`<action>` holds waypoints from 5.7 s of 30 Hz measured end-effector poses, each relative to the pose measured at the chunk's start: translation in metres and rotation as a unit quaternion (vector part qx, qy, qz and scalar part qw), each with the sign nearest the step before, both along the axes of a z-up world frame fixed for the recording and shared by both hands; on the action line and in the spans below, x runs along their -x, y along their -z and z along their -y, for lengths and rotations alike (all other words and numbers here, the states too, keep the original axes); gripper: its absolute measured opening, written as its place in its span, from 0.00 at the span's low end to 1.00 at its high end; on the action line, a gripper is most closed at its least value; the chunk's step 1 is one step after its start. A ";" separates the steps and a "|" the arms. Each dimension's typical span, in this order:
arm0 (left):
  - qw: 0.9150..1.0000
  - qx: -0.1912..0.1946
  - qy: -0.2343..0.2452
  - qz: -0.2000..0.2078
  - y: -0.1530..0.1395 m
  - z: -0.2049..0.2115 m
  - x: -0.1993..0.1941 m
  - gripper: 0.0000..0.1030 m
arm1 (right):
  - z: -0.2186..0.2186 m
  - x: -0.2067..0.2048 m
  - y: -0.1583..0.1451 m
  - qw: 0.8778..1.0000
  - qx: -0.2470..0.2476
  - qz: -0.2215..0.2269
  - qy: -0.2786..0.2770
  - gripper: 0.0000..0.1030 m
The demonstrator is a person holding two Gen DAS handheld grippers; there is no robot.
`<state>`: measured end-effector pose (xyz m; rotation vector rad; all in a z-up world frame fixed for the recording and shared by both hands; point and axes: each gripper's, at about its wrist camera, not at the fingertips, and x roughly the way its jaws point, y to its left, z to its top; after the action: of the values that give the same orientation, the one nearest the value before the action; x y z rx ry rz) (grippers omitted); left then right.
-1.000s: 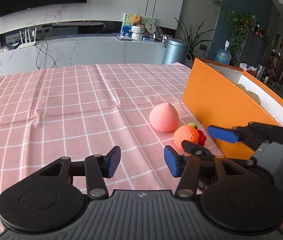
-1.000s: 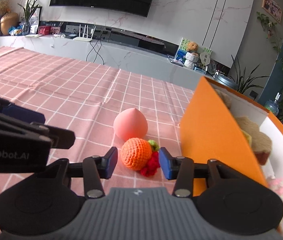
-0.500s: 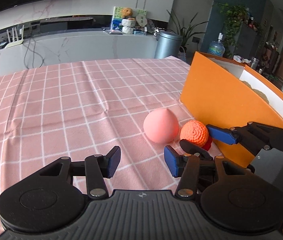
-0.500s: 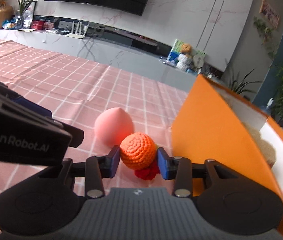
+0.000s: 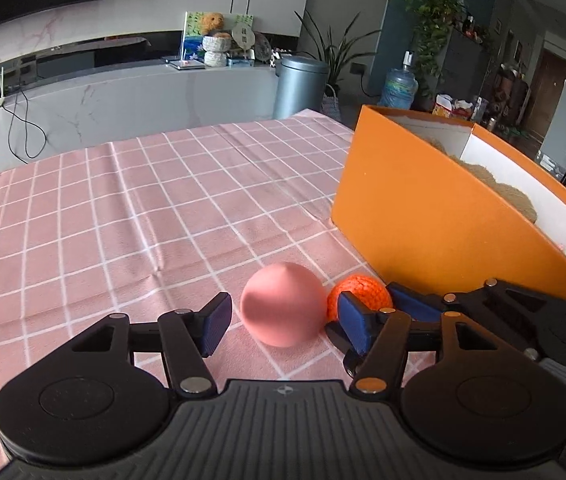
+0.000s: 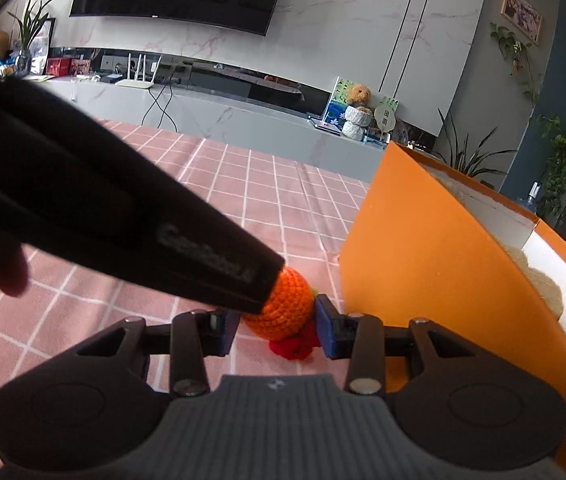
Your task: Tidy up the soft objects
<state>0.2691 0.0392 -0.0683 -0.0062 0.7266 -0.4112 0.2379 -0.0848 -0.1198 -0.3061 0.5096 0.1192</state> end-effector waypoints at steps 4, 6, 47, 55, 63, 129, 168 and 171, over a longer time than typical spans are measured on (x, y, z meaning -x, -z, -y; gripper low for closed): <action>1.000 0.005 -0.012 -0.007 0.003 -0.004 -0.009 0.72 | 0.009 -0.005 -0.003 0.999 -0.043 -0.009 0.009 0.38; 1.000 0.014 -0.014 -0.008 0.006 -0.006 -0.011 0.72 | 0.011 -0.006 -0.004 0.999 -0.053 -0.011 0.010 0.38; 0.992 0.046 -0.111 0.033 -0.069 -0.045 0.109 0.46 | 0.025 0.086 -0.083 0.987 -0.153 0.028 -0.030 0.39; 0.991 0.055 -0.109 0.054 -0.090 -0.035 0.147 0.46 | 0.056 0.128 -0.111 0.983 -0.176 0.056 -0.025 0.39; 0.992 0.064 -0.066 0.084 -0.109 -0.004 0.170 0.46 | 0.098 0.161 -0.139 0.980 -0.177 0.083 -0.026 0.39; 0.981 -0.053 0.160 -0.095 -0.077 0.185 0.071 0.79 | 0.264 0.039 -0.130 0.969 -0.028 -0.246 -0.017 0.60; 0.967 -0.017 -0.103 0.234 -0.100 0.073 0.211 0.94 | 0.128 0.223 -0.142 0.978 -0.140 0.143 0.068 0.97; 0.969 -0.014 -0.125 0.213 -0.092 0.058 0.210 0.94 | 0.123 0.223 -0.128 0.980 -0.131 0.136 0.067 0.97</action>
<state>0.0587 -0.0191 0.0242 0.0164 0.3013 -0.1511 0.0147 -0.2075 0.0082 -0.0268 0.2380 0.0119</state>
